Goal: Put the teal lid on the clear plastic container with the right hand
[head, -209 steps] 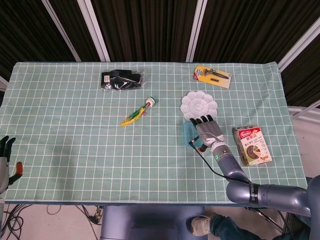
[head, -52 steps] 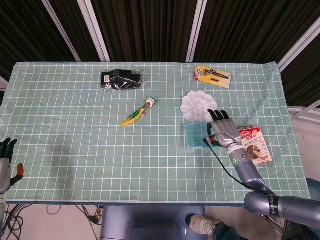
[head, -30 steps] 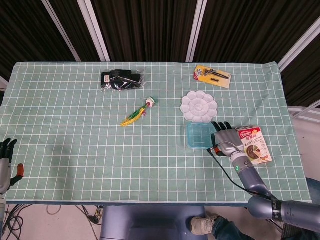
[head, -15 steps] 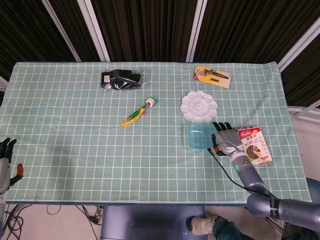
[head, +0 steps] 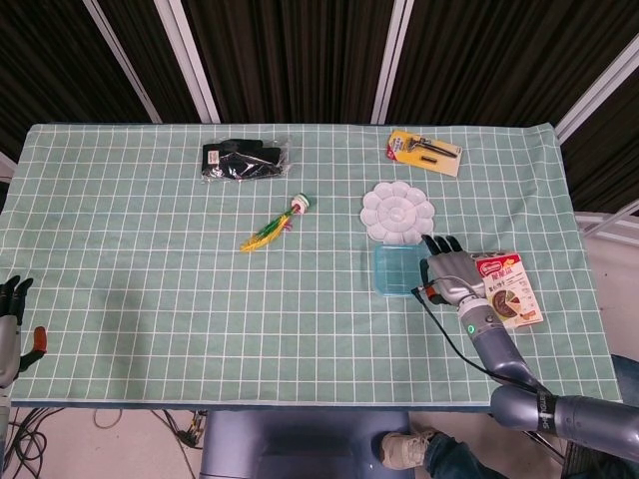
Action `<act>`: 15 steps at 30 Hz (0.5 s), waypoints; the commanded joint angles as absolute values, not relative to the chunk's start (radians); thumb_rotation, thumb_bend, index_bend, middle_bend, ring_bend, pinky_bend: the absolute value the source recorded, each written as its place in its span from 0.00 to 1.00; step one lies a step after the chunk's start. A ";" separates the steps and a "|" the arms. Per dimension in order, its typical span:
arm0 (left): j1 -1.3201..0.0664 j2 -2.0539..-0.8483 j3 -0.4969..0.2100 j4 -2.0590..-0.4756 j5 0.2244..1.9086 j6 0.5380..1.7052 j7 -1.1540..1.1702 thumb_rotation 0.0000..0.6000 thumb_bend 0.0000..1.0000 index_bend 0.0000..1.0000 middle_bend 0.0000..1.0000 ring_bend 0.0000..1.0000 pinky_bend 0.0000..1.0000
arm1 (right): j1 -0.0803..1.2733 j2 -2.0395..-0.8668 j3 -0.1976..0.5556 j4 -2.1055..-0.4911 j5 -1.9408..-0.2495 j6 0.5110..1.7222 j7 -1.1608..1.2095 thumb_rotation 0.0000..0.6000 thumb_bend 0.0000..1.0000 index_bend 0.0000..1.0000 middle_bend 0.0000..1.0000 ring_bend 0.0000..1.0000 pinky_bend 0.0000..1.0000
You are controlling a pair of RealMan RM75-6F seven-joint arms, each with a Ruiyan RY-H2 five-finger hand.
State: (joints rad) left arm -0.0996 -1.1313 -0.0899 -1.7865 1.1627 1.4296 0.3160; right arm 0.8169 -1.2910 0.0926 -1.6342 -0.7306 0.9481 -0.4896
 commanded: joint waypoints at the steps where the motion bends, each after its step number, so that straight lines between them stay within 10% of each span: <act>1: -0.099 -1.131 -0.091 -1.786 1.163 1.431 0.316 1.00 0.53 0.06 0.00 0.00 0.00 | 0.833 -1.294 0.122 -1.615 -0.703 0.945 -0.484 1.00 0.52 0.62 0.03 0.00 0.00; 15: -0.099 -1.127 -0.095 -1.789 1.152 1.429 0.309 1.00 0.52 0.06 0.00 0.00 0.00 | 0.906 -1.385 0.164 -1.428 -0.579 0.854 -0.507 1.00 0.52 0.62 0.03 0.00 0.00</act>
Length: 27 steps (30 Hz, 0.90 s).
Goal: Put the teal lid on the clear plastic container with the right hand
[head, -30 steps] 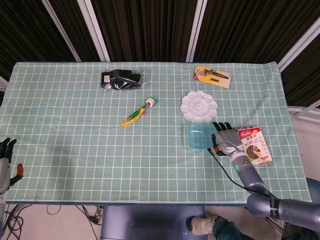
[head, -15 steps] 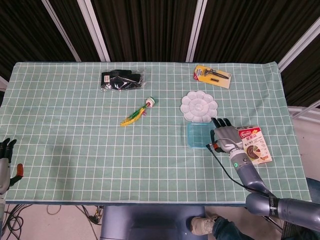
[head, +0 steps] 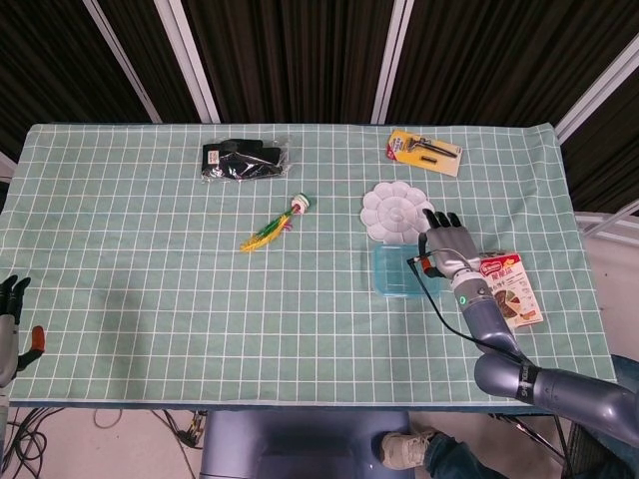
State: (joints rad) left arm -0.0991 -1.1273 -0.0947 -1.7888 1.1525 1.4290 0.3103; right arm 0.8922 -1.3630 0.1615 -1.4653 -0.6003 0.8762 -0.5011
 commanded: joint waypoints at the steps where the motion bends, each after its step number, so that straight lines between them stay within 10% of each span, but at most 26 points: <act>1: -0.099 -1.127 -0.095 -1.788 1.151 1.429 0.309 1.00 0.52 0.06 0.00 0.00 0.00 | 0.908 -1.389 0.163 -1.419 -0.575 0.849 -0.508 1.00 0.52 0.62 0.03 0.00 0.00; 27: -0.103 -1.126 -0.095 -1.791 1.144 1.425 0.317 1.00 0.53 0.06 0.00 0.00 0.00 | 0.935 -1.403 0.123 -1.371 -0.500 0.760 -0.529 1.00 0.52 0.62 0.03 0.00 0.00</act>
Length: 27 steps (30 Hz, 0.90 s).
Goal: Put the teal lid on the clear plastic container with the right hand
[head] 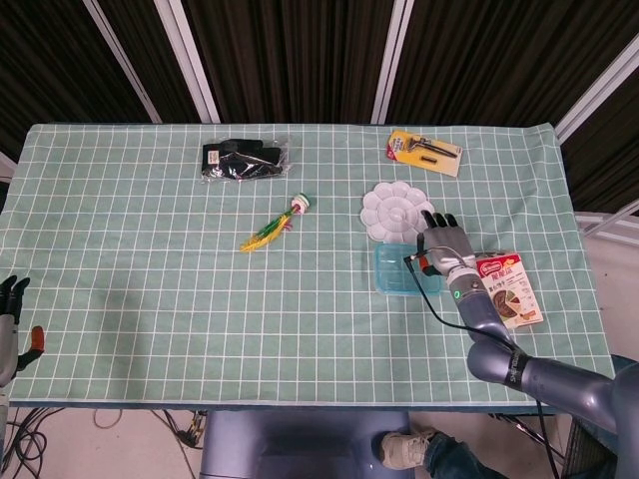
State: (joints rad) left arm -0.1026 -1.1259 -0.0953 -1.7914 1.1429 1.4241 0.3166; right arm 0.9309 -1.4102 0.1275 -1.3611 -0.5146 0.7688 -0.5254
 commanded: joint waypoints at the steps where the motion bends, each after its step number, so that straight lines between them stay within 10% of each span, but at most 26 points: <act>1: -0.103 -1.127 -0.095 -1.791 1.145 1.425 0.317 1.00 0.53 0.06 0.00 0.00 0.00 | 0.936 -1.400 0.122 -1.376 -0.494 0.757 -0.529 1.00 0.52 0.62 0.03 0.00 0.00; 27: -0.104 -1.129 -0.090 -1.790 1.155 1.427 0.321 1.00 0.52 0.06 0.00 0.00 0.00 | 0.878 -1.377 0.116 -1.676 -0.762 0.973 -0.506 1.00 0.52 0.63 0.03 0.00 0.00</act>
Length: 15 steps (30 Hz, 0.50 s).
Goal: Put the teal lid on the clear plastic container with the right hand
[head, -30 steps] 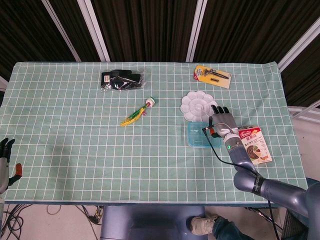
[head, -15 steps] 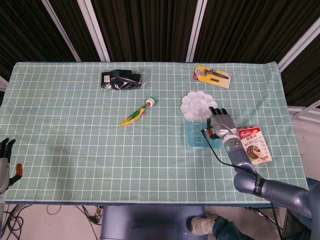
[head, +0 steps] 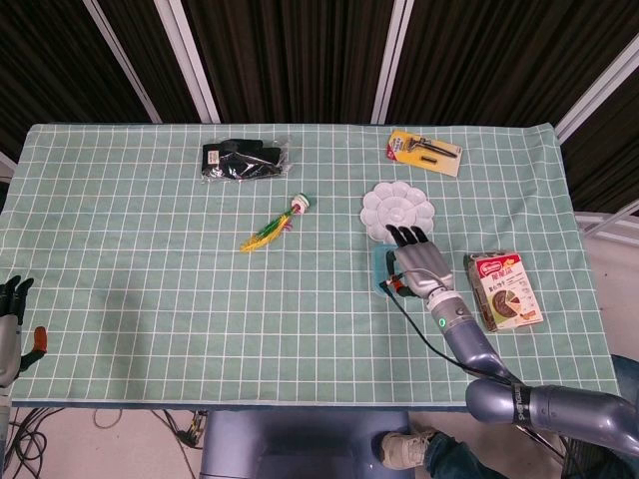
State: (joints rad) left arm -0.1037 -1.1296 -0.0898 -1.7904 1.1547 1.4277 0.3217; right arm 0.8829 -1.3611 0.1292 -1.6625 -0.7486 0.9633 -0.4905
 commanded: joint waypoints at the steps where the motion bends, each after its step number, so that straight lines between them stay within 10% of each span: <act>1: -0.103 -1.129 -0.090 -1.790 1.155 1.427 0.320 1.00 0.52 0.06 0.00 0.00 0.00 | 0.878 -1.385 0.113 -1.677 -0.766 0.977 -0.512 1.00 0.52 0.63 0.03 0.00 0.00; 15: -0.103 -1.126 -0.090 -1.790 1.155 1.426 0.314 1.00 0.53 0.06 0.00 0.00 0.00 | 0.874 -1.412 0.114 -1.660 -0.752 0.982 -0.533 1.00 0.52 0.63 0.03 0.00 0.00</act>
